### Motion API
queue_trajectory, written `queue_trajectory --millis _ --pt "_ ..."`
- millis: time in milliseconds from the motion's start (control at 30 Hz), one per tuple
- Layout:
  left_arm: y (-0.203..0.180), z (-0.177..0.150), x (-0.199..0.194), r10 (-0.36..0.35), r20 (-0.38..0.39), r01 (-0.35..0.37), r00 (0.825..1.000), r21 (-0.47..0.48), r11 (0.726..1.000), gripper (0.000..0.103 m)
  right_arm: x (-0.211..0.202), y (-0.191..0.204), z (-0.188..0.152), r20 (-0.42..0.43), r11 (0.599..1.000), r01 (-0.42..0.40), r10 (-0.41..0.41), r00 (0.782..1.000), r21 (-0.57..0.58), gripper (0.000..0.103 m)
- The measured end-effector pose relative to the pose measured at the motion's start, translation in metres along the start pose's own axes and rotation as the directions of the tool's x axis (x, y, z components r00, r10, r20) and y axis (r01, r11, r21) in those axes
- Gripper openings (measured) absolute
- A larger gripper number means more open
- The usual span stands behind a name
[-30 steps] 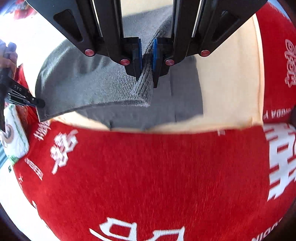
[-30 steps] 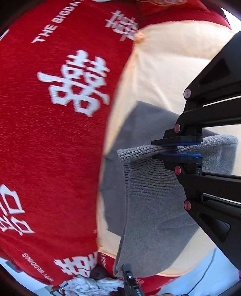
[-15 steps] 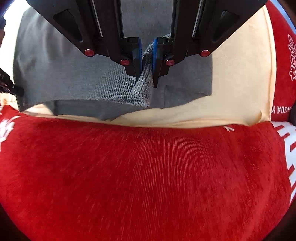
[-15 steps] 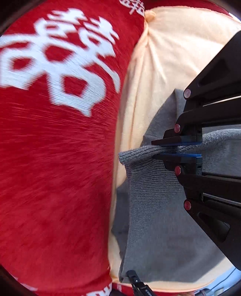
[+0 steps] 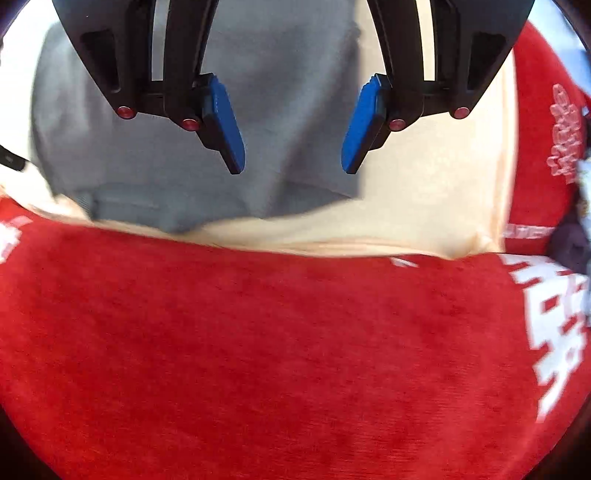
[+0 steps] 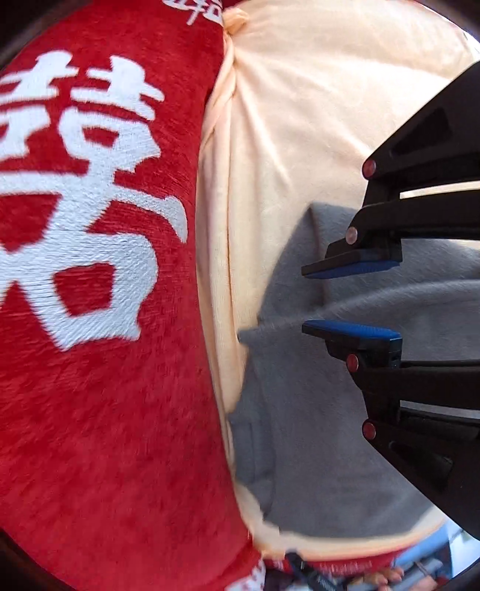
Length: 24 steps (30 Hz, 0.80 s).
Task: Fold small clothes
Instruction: 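Fold the held hem over toward the collar with both tools, release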
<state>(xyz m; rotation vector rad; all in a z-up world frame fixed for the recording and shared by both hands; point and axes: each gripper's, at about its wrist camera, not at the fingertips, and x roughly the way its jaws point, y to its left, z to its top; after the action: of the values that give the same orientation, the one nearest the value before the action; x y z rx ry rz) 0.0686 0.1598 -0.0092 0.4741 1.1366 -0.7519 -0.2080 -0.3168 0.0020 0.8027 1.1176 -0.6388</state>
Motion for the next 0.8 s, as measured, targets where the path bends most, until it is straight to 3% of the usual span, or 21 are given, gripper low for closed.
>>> queue_trajectory --millis 100,233,300,367,467,667,733,767,800 --pt "-0.019 -0.006 0.016 -0.085 -0.049 0.086 0.995 0.028 0.996 0.056 0.007 0.012 -0.002 -0.012 0.998 -0.066 0.066 0.998 -0.015 0.023" --pt "-0.026 -0.015 0.058 -0.036 -0.115 0.029 0.993 -0.065 0.997 0.056 0.043 0.017 -0.004 -0.049 0.999 -0.043 0.043 0.998 0.001 0.021" --pt "-0.018 -0.017 0.063 -0.031 -0.086 0.021 0.996 -0.113 0.993 0.056 0.045 0.010 -0.002 -0.023 0.999 -0.040 0.040 0.999 0.019 0.009" --pt "-0.015 -0.015 0.059 -0.029 -0.097 0.019 0.995 -0.096 0.995 0.056 0.041 -0.001 0.001 -0.022 0.998 -0.016 0.017 1.000 0.054 0.006" --pt "-0.008 -0.011 0.047 0.015 -0.112 -0.022 0.994 -0.064 0.998 0.056 0.036 -0.022 0.004 -0.046 0.993 0.046 -0.041 0.998 0.105 0.017" --pt "0.021 -0.029 0.009 0.016 -0.147 -0.033 0.989 -0.112 0.993 0.056 0.007 -0.050 -0.023 -0.095 0.974 -0.069 0.091 0.991 0.215 0.020" --pt "0.034 -0.044 -0.004 -0.012 -0.179 -0.019 0.984 -0.172 0.985 0.056 -0.004 -0.048 -0.034 -0.107 0.961 -0.125 0.156 0.982 0.247 0.031" --pt "0.040 -0.055 -0.005 -0.023 -0.189 -0.015 0.982 -0.197 0.980 0.056 -0.010 -0.045 -0.042 -0.112 0.951 -0.154 0.189 0.976 0.267 0.043" --pt "0.046 -0.065 -0.011 -0.044 -0.203 -0.006 0.978 -0.239 0.971 0.056 -0.016 -0.046 -0.055 -0.112 0.935 -0.193 0.236 0.965 0.298 0.048"
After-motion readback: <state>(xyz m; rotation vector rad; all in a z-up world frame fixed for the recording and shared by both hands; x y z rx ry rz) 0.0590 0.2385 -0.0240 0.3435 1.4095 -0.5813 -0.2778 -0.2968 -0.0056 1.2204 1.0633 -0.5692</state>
